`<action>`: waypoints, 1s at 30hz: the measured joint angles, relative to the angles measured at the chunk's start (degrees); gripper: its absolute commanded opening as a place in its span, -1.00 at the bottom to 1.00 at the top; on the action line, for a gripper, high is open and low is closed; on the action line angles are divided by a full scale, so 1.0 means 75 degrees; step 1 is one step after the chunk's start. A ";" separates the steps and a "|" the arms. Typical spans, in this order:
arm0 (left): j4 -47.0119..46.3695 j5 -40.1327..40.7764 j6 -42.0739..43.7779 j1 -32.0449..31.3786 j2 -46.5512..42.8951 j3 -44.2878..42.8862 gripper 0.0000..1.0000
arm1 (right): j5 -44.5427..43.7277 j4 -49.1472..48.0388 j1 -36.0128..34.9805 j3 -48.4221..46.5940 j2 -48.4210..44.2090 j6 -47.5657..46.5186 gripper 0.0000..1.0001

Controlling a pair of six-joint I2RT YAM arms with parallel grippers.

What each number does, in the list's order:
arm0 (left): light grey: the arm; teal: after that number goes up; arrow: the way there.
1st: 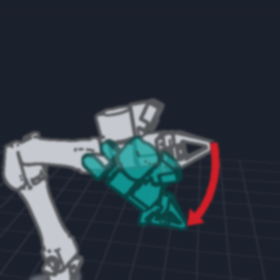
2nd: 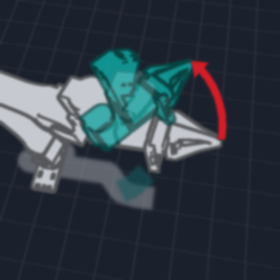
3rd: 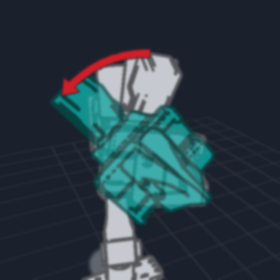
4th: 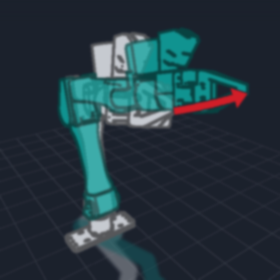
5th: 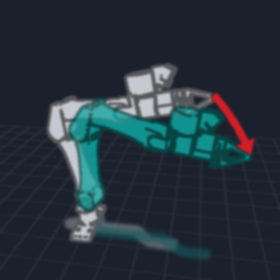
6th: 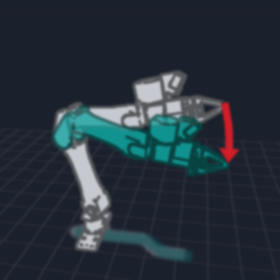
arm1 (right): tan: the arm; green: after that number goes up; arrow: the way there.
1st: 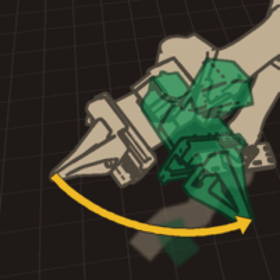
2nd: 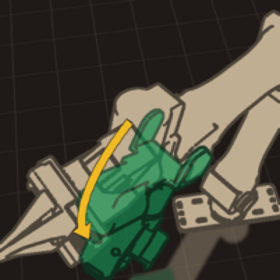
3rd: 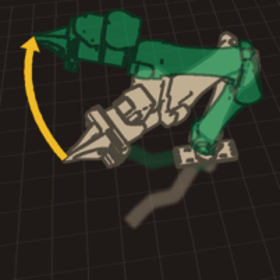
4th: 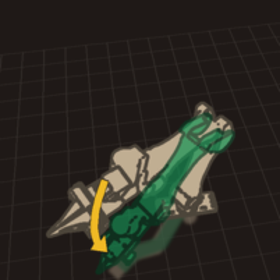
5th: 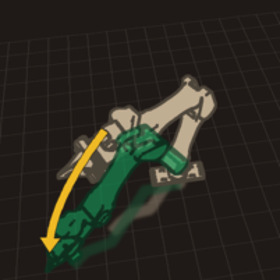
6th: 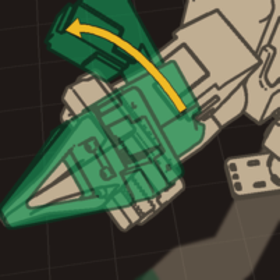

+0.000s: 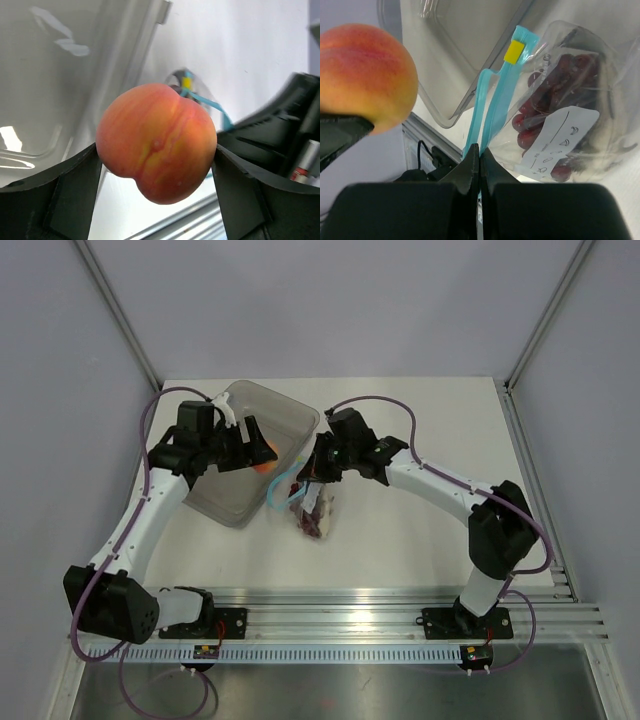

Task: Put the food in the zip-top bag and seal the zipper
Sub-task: Pick up the fake fruit from the bin, then place the fake fruit in the zipper food storage bag.

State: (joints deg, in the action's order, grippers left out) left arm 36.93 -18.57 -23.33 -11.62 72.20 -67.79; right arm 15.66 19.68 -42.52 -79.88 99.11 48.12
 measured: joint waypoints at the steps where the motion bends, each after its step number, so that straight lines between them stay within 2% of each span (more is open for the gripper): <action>1: -0.0023 -0.0277 -0.0009 0.0000 -0.0012 0.0012 -0.06 | 0.0125 -0.0087 0.0000 0.0000 0.0050 -0.0038 -1.00; 7: -0.0460 -0.1393 -0.0248 -0.0015 -0.0108 0.0691 -0.10 | 0.0723 -0.0653 -0.0003 0.0064 0.0137 -0.0134 -1.00; 13: -0.0769 -0.1915 -0.0583 -0.0026 -0.0105 0.1183 -0.10 | 0.0871 -0.1049 -0.0003 0.0463 -0.0012 -0.0187 -1.00; 30: -0.1381 -0.3212 -0.0956 -0.0047 0.0469 0.1419 -0.10 | 0.0845 -0.1399 -0.0003 0.1384 -0.1559 -0.0195 -1.00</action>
State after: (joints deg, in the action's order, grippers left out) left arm 26.57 -42.65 -30.50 -11.97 75.72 -57.14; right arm 22.00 9.19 -42.54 -69.49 87.42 46.65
